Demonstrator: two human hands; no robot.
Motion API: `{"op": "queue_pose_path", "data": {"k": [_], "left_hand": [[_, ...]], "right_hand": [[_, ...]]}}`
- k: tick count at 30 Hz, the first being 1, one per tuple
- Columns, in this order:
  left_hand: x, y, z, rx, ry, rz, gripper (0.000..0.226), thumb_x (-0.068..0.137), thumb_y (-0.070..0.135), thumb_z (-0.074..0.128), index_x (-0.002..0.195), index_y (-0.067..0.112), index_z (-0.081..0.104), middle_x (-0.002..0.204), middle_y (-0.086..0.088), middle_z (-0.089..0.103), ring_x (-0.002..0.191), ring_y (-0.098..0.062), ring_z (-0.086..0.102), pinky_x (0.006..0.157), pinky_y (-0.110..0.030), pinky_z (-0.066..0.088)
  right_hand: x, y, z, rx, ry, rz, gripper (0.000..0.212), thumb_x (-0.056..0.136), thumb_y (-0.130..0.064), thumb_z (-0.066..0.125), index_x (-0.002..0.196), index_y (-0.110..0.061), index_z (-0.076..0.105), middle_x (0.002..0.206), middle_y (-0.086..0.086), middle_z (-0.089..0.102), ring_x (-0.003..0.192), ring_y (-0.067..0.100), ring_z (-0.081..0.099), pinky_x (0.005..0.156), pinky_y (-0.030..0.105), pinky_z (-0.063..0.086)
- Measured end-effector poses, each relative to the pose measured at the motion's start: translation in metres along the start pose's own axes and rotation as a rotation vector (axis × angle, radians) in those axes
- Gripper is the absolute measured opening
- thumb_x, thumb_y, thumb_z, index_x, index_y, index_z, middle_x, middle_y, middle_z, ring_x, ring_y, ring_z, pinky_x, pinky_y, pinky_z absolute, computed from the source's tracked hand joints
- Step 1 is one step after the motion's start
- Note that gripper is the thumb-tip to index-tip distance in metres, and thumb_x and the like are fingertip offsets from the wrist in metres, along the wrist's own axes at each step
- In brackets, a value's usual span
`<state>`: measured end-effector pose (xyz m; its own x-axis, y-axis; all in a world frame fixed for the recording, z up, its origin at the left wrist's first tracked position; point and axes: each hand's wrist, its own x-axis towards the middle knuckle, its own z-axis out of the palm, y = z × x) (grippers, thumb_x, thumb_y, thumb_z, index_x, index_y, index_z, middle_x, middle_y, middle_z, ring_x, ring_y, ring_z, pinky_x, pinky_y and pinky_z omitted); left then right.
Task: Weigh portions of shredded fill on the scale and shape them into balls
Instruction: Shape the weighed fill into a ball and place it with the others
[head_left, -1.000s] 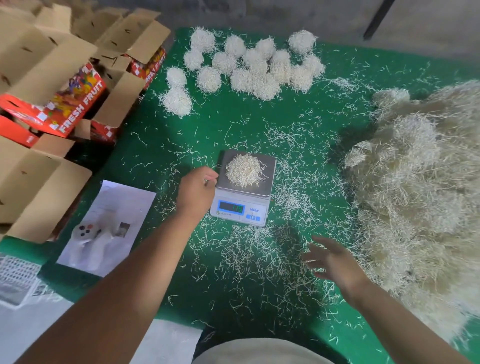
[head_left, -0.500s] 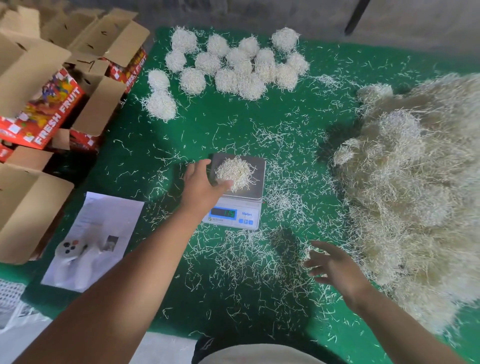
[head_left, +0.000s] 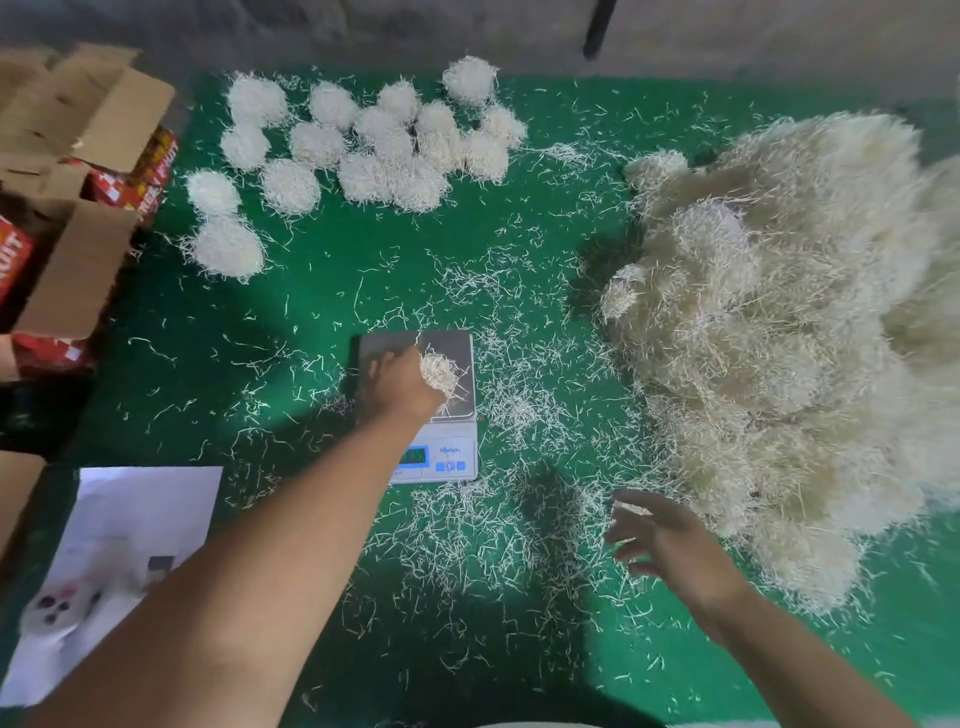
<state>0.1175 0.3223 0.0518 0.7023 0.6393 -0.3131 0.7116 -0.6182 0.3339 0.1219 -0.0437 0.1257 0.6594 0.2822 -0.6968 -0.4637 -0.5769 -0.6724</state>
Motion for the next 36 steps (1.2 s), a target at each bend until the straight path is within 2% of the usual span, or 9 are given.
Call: {"op": "queue_pose_path", "data": {"k": [4, 9, 13, 16, 19, 23, 29, 33, 36], "left_hand": [[-0.039, 0.021, -0.018, -0.260, -0.015, 0.094, 0.070, 0.080, 0.029, 0.084, 0.142, 0.020, 0.055, 0.126, 0.005, 0.059, 0.096, -0.010, 0.056, 0.061, -0.017, 0.030], [-0.120, 0.051, -0.055, -0.894, -0.346, -0.038, 0.088, 0.079, 0.021, 0.087, 0.152, 0.043, 0.042, 0.134, 0.020, 0.047, 0.113, -0.003, 0.053, 0.100, -0.036, 0.042], [-0.173, 0.075, -0.070, -1.224, -0.627, -0.235, 0.047, 0.086, 0.001, 0.078, 0.094, 0.033, 0.044, 0.065, 0.030, 0.066, 0.069, 0.015, 0.060, 0.097, -0.032, 0.040], [-0.196, 0.085, -0.074, -1.359, -0.606, -0.297, 0.048, 0.086, 0.001, 0.076, 0.091, 0.033, 0.041, 0.088, 0.019, 0.061, 0.101, -0.003, 0.054, 0.118, -0.046, 0.028], [-0.205, 0.084, -0.067, -1.414, -0.577, -0.295, 0.035, 0.087, 0.005, 0.075, 0.098, 0.029, 0.053, 0.085, 0.022, 0.068, 0.096, 0.010, 0.059, 0.101, -0.039, 0.042], [-0.215, 0.079, -0.063, -1.437, -0.556, -0.362, 0.021, 0.077, 0.016, 0.082, 0.097, 0.020, 0.079, 0.116, 0.016, 0.059, 0.127, -0.013, 0.041, 0.110, -0.040, 0.025], [-0.238, 0.087, -0.059, -1.402, -0.571, -0.347, 0.064, 0.047, 0.030, 0.093, 0.108, 0.017, 0.078, 0.145, -0.007, 0.057, 0.142, -0.026, 0.043, 0.122, -0.049, 0.026], [-0.243, 0.092, -0.060, -1.442, -0.475, -0.382, 0.061, 0.050, 0.029, 0.094, 0.108, 0.020, 0.079, 0.122, 0.017, 0.052, 0.129, -0.013, 0.037, 0.103, -0.040, 0.030], [-0.239, 0.091, -0.056, -1.382, -0.470, -0.381, 0.023, 0.083, 0.012, 0.077, 0.105, 0.015, 0.075, 0.139, -0.006, 0.060, 0.115, -0.022, 0.059, 0.098, -0.044, 0.049]], "right_hand": [[-0.003, -0.019, -0.004, 0.029, -0.021, -0.065, 0.034, 0.104, -0.026, 0.065, 0.137, -0.031, 0.060, 0.100, -0.006, 0.081, 0.089, 0.013, 0.077, 0.084, 0.034, 0.059], [-0.010, -0.061, -0.004, 0.019, -0.055, -0.238, 0.033, 0.104, -0.040, 0.063, 0.136, -0.042, 0.058, 0.113, -0.015, 0.078, 0.096, 0.004, 0.075, 0.092, 0.033, 0.060], [-0.016, -0.088, 0.001, 0.067, -0.143, -0.297, 0.036, 0.103, -0.051, 0.060, 0.139, -0.044, 0.061, 0.121, -0.018, 0.073, 0.100, 0.000, 0.073, 0.085, 0.025, 0.061], [-0.021, -0.097, 0.005, 0.083, -0.230, -0.308, 0.017, 0.103, -0.046, 0.062, 0.115, -0.052, 0.072, 0.119, -0.023, 0.069, 0.100, 0.005, 0.071, 0.079, 0.022, 0.062], [-0.022, -0.092, 0.000, -0.036, -0.198, -0.385, 0.016, 0.101, -0.035, 0.069, 0.092, -0.044, 0.079, 0.100, -0.023, 0.076, 0.088, 0.007, 0.074, 0.078, 0.025, 0.063], [-0.030, -0.086, -0.018, -0.023, -0.182, -0.449, 0.010, 0.098, -0.044, 0.073, 0.094, -0.037, 0.080, 0.098, -0.013, 0.079, 0.088, 0.013, 0.077, 0.073, 0.025, 0.063], [-0.041, -0.084, -0.024, -0.226, -0.317, -0.517, 0.024, 0.094, -0.047, 0.076, 0.092, -0.023, 0.074, 0.083, 0.009, 0.074, 0.066, 0.015, 0.065, 0.070, 0.025, 0.057], [-0.042, -0.082, -0.029, -0.104, -0.210, -0.528, 0.034, 0.096, -0.035, 0.077, 0.083, -0.006, 0.066, 0.077, 0.018, 0.071, 0.063, 0.022, 0.060, 0.075, 0.054, 0.057], [-0.039, -0.076, -0.037, -0.067, -0.185, -0.543, 0.034, 0.096, -0.032, 0.077, 0.076, -0.008, 0.064, 0.074, 0.016, 0.069, 0.064, 0.024, 0.060, 0.080, 0.058, 0.058]]}}
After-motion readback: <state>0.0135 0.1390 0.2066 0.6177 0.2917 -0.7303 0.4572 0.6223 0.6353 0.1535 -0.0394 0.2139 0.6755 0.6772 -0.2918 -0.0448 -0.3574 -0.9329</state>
